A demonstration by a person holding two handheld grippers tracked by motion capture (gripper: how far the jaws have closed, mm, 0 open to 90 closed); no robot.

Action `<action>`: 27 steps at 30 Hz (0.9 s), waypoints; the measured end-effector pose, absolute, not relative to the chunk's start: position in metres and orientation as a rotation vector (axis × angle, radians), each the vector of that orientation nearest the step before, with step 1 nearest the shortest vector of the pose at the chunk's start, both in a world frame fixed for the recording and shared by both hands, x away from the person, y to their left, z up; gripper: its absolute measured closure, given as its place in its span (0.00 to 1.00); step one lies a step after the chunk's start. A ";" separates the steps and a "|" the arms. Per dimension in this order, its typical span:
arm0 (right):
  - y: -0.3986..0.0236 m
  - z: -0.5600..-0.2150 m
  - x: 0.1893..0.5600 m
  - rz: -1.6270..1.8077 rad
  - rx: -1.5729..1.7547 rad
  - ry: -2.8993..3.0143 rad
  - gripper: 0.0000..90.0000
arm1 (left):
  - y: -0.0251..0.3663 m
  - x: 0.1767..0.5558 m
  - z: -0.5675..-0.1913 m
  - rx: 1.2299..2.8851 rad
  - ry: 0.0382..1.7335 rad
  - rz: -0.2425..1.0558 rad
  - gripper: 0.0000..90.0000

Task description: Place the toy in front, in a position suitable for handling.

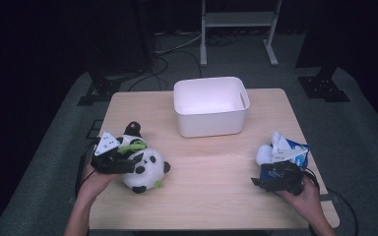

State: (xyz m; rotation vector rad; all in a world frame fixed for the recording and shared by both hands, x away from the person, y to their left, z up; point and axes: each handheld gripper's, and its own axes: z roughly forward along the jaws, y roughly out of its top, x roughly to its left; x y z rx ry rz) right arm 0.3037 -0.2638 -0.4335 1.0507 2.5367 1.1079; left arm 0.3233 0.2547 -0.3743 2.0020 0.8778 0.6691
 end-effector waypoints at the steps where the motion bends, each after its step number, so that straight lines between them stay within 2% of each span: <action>1: -0.262 -0.434 0.304 1.106 1.047 2.543 0.33 | 0.256 0.326 -0.374 2.012 0.885 0.667 0.14; 3: -0.260 -0.435 0.304 1.097 1.036 2.552 0.33 | 0.258 0.330 -0.372 2.039 0.885 0.670 0.21; 7: -0.259 -0.435 0.305 1.088 1.033 2.561 0.32 | 0.263 0.343 -0.372 2.077 0.897 0.660 0.28; 8: -0.259 -0.436 0.305 1.090 1.035 2.563 0.32 | 0.263 0.348 -0.373 2.112 0.907 0.644 0.35; 17: -0.258 -0.436 0.304 1.089 1.023 2.573 0.32 | 0.254 0.361 -0.375 2.231 0.889 0.570 0.49; 19: -0.258 -0.436 0.304 1.085 1.013 2.577 0.32 | 0.254 0.364 -0.377 2.267 0.877 0.560 0.57; 20: -0.257 -0.436 0.304 1.084 1.007 2.577 0.32 | 0.254 0.366 -0.379 2.271 0.880 0.545 0.57; 21: -0.257 -0.435 0.303 1.088 1.002 2.578 0.33 | 0.255 0.368 -0.379 2.273 0.882 0.539 0.62; 27: -0.256 -0.434 0.302 1.085 0.990 2.581 0.33 | 0.249 0.369 -0.373 2.318 0.880 0.594 0.77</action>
